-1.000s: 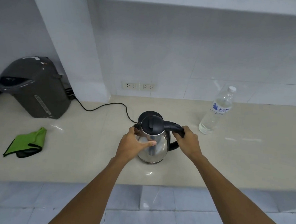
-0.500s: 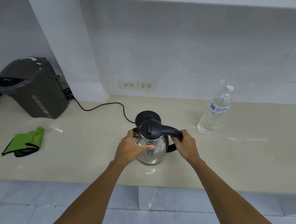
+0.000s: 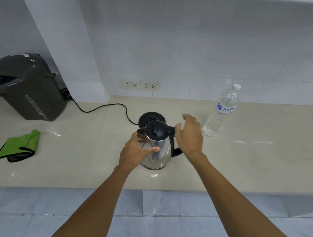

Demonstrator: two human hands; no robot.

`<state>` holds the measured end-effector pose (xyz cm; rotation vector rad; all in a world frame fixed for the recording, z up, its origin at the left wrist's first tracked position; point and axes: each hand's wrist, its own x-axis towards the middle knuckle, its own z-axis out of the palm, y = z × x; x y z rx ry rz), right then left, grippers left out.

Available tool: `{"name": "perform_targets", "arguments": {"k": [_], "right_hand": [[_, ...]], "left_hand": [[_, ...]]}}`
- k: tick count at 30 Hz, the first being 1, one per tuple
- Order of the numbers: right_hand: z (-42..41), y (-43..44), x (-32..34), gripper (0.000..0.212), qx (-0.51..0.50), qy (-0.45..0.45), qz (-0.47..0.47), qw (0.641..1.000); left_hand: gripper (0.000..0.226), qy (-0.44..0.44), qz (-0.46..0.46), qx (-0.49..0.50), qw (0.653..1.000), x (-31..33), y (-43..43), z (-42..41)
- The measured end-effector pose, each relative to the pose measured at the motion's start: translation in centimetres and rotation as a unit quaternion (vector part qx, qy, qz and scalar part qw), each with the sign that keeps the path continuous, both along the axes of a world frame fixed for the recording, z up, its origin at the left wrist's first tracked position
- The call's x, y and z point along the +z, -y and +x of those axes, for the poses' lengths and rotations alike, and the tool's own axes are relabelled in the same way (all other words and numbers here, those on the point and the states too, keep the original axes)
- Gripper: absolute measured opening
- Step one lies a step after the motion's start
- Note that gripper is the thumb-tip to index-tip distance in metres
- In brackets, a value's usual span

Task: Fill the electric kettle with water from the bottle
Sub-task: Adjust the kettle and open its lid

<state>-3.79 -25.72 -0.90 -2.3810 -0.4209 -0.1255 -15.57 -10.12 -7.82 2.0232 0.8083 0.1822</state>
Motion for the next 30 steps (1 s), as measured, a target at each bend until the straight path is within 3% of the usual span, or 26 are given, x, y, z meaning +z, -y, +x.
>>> {"name": "perform_targets", "arguments": {"k": [4,10,21,30], "right_hand": [[-1.8,-3.7,0.9,0.047,0.087,0.028,-0.11,0.99],[-1.7,-5.7,0.6,0.051,0.088,0.037,-0.195,0.976],[-2.6,-6.7,0.0,0.028,0.042,0.077,-0.184,0.979],[-2.1,-6.5,1.4,0.02,0.035,0.049,-0.187,0.981]], "left_hand": [[0.107,-0.014,0.003,0.005,1.0,0.5,0.0,0.0],[0.103,-0.026,0.003,0.005,1.0,0.9,0.1,-0.1],[0.103,-0.06,0.036,0.0,0.998,1.6,0.0,0.0],[0.107,-0.068,0.036,-0.003,0.997,2.1,0.0,-0.2]]}}
